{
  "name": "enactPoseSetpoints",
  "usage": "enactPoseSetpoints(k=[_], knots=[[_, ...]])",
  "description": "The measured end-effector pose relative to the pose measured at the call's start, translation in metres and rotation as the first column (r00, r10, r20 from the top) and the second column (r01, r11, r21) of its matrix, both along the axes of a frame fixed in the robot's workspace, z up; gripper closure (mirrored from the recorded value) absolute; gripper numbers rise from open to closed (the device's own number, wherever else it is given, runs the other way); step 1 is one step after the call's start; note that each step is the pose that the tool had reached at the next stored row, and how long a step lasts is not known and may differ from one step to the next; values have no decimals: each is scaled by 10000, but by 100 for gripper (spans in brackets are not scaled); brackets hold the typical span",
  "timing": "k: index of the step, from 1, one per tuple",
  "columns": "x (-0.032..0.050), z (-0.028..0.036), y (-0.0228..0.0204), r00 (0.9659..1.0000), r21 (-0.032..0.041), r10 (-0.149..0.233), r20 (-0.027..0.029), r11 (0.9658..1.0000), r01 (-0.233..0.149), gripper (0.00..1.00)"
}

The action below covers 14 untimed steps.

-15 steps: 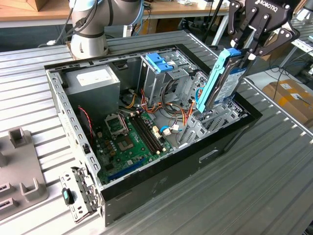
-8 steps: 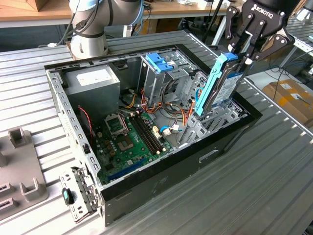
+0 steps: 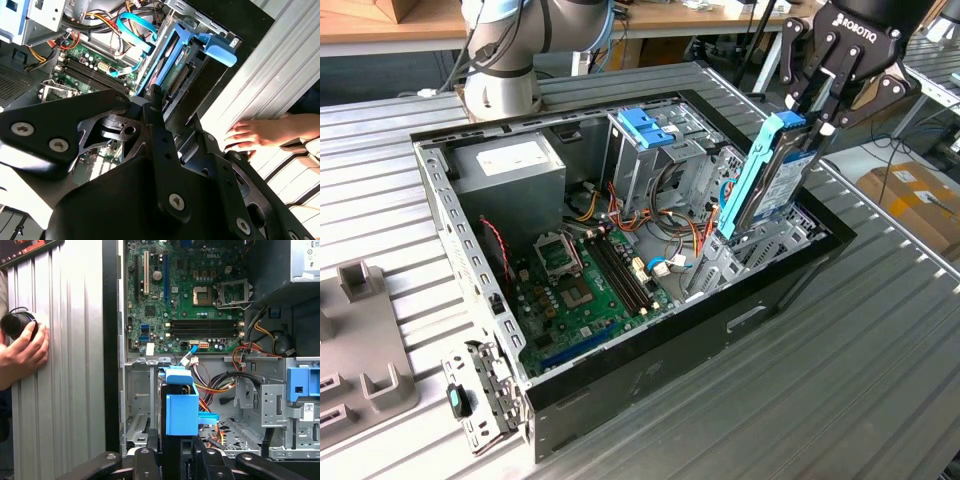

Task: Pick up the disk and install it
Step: 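Insert the disk into the insertion slot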

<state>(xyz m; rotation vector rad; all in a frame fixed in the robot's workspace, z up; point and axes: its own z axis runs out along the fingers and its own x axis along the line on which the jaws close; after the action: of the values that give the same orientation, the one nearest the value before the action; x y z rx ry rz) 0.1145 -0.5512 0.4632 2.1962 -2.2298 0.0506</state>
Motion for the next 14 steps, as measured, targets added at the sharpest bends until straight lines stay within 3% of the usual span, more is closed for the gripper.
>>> enactPoseSetpoints(k=[14], knots=[[-28,-3,0,10000,1,0,0,10000,0,65]])
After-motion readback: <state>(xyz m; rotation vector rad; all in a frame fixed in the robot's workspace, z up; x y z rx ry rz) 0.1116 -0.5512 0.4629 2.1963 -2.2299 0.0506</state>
